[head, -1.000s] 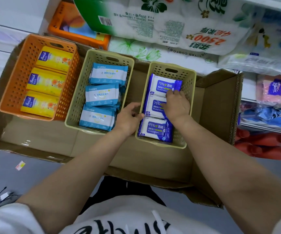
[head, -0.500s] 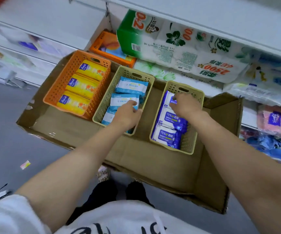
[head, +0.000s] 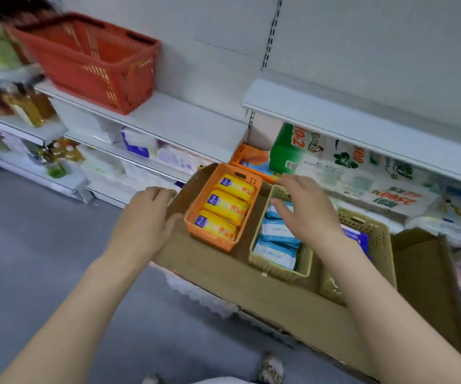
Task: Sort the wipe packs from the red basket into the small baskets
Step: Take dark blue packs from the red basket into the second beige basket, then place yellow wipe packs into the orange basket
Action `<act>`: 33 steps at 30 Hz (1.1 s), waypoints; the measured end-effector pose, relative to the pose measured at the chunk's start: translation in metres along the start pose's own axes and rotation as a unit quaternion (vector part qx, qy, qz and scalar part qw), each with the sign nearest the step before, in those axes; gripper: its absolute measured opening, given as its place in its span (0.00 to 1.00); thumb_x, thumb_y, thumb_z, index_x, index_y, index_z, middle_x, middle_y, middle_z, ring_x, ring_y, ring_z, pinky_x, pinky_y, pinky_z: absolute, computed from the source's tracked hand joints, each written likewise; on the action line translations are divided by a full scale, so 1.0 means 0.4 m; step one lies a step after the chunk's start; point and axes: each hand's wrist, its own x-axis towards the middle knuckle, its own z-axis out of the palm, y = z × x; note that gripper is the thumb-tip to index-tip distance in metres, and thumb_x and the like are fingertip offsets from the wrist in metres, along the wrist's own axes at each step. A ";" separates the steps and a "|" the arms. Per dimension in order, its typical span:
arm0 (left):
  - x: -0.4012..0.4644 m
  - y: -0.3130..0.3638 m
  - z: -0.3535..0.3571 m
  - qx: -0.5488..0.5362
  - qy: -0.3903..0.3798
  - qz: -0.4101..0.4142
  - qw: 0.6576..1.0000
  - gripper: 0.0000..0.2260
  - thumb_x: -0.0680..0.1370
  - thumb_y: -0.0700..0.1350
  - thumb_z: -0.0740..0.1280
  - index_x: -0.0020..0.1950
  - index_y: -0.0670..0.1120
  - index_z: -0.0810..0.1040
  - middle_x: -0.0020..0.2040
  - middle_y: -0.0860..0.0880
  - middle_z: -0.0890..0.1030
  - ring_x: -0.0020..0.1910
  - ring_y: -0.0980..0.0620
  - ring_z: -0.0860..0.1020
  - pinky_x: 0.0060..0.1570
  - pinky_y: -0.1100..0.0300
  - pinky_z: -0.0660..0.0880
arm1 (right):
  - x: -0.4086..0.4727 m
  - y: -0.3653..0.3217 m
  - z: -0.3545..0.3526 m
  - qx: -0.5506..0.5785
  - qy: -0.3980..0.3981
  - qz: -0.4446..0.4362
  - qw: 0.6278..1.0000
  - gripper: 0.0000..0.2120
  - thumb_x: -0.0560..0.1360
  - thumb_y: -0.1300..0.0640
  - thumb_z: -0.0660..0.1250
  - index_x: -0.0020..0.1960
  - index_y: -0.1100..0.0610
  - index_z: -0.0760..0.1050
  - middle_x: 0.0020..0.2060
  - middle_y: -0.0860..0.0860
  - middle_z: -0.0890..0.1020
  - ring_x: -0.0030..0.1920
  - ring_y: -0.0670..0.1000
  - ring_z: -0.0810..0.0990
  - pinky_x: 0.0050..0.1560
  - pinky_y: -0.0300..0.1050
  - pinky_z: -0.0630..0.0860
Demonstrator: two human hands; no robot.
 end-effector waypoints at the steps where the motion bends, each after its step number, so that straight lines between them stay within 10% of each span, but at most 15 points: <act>1: -0.017 -0.052 -0.031 0.005 0.007 0.001 1.000 0.21 0.76 0.45 0.71 0.67 0.42 0.75 0.63 0.39 0.76 0.61 0.37 0.73 0.60 0.46 0.70 | -0.004 -0.061 0.017 0.007 0.002 -0.006 1.000 0.20 0.79 0.49 0.66 0.69 0.53 0.72 0.67 0.52 0.75 0.68 0.54 0.69 0.64 0.51 0.70; 15: 0.053 -0.640 -0.277 0.032 0.039 -0.038 0.998 0.20 0.80 0.51 0.64 0.70 0.44 0.72 0.66 0.43 0.74 0.65 0.42 0.71 0.63 0.47 0.70 | 0.271 -0.681 0.290 0.068 -0.035 -0.098 0.992 0.18 0.79 0.48 0.64 0.67 0.51 0.75 0.68 0.51 0.75 0.70 0.53 0.69 0.68 0.50 0.68; 33: 0.884 -1.212 -0.523 0.058 -0.011 0.041 0.997 0.21 0.80 0.52 0.64 0.71 0.47 0.70 0.65 0.46 0.75 0.64 0.43 0.73 0.59 0.48 0.72 | 1.145 -1.102 0.427 0.092 0.021 -0.042 0.995 0.19 0.79 0.48 0.65 0.69 0.50 0.72 0.66 0.48 0.76 0.65 0.52 0.72 0.60 0.47 0.72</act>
